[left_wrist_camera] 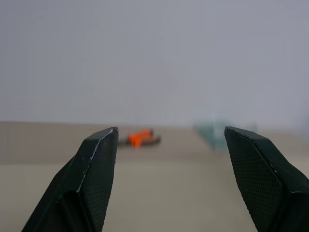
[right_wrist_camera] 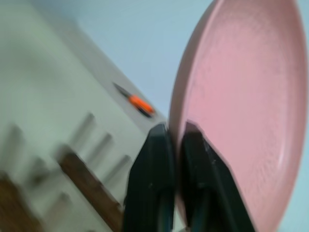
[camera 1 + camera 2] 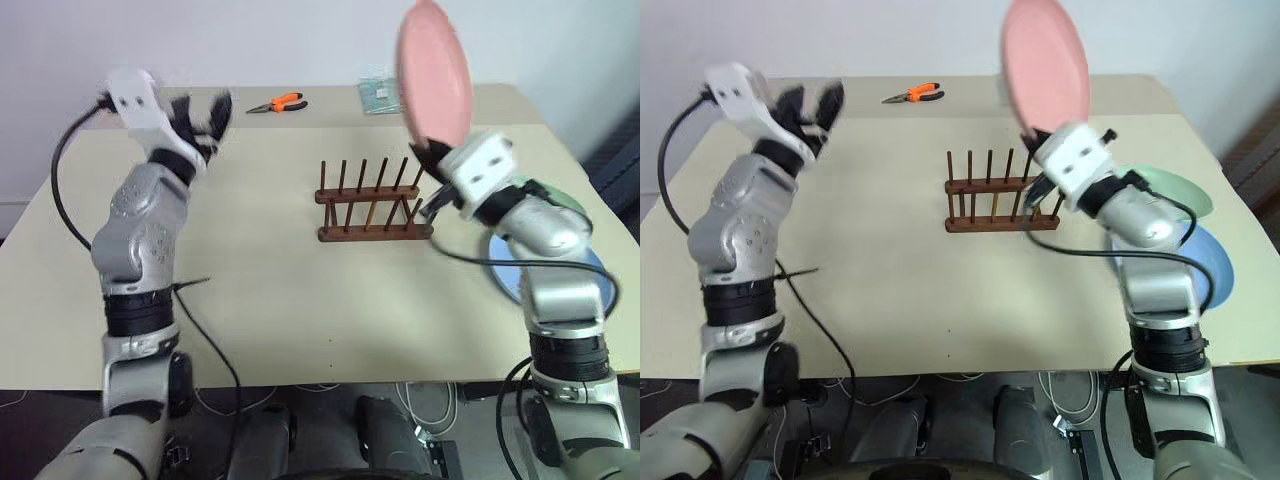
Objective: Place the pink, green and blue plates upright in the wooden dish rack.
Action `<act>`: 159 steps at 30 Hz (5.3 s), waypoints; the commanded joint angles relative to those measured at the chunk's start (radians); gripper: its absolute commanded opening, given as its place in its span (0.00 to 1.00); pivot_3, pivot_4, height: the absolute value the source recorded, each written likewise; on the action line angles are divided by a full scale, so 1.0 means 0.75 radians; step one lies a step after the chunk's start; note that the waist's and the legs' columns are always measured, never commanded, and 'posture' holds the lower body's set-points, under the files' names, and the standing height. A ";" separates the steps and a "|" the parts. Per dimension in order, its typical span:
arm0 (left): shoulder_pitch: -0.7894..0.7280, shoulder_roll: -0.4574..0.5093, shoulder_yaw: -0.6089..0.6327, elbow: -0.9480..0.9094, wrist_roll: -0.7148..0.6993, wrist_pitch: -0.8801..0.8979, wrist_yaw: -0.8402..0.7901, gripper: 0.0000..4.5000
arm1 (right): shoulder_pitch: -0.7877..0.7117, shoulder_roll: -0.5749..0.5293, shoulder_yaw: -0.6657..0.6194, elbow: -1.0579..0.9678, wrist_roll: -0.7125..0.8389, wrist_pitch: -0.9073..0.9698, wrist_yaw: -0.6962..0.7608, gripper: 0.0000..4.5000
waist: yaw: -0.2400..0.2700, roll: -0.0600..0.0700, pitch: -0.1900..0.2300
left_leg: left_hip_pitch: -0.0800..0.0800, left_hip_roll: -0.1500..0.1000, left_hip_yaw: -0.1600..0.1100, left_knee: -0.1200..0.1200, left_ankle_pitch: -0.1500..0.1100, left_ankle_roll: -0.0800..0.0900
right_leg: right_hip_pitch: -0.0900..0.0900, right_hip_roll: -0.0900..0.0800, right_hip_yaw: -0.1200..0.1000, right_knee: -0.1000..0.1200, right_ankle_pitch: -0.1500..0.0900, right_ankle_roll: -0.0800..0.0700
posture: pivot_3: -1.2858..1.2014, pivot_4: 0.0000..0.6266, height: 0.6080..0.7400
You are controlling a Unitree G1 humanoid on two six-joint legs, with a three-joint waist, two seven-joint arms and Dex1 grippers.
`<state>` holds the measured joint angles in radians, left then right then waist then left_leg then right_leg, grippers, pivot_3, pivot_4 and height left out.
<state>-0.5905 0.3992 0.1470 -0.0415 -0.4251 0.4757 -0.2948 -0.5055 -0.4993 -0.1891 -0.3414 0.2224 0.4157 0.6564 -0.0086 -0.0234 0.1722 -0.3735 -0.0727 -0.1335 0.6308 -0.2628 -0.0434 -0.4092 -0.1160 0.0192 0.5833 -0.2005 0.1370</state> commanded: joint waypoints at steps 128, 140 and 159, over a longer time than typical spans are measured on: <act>0.450 0.120 -0.371 -0.352 -0.017 0.001 -0.739 0.81 | 0.167 -0.534 -0.377 0.034 0.580 0.287 -0.288 0.99 | 0.034 0.014 0.006 | -0.001 0.001 0.003 0.002 -0.002 0.004 | 0.001 -0.001 0.000 -0.004 -0.002 -0.005 | 0.52 0.24 1.00; 0.375 0.036 -0.529 -0.377 -0.015 0.019 -0.803 0.81 | 0.809 -0.447 -0.013 0.045 0.016 0.274 -0.433 0.79 | -0.002 0.018 0.005 | 0.001 0.003 0.010 0.004 -0.003 0.005 | 0.001 -0.002 0.004 -0.002 -0.005 -0.001 | 0.52 0.24 1.00; 0.397 0.093 -0.349 -0.211 0.097 -0.159 -0.691 0.81 | -0.085 -0.148 -0.351 -0.095 0.470 0.190 -0.514 0.01 | -0.003 0.022 0.008 | 0.001 0.003 0.007 0.001 -0.002 0.005 | 0.000 0.000 0.003 -0.002 -0.002 0.000 | 0.52 0.24 1.00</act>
<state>-0.2967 0.4503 -0.1613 -0.2176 -0.3775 0.4107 -0.8219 -0.5128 -0.6345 -0.4099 -0.3264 0.4303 0.5376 0.2735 -0.0111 -0.0070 0.1779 -0.3729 -0.0706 -0.1307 0.6309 -0.2646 -0.0399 -0.4092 -0.1157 0.0199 0.5821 -0.2008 0.1366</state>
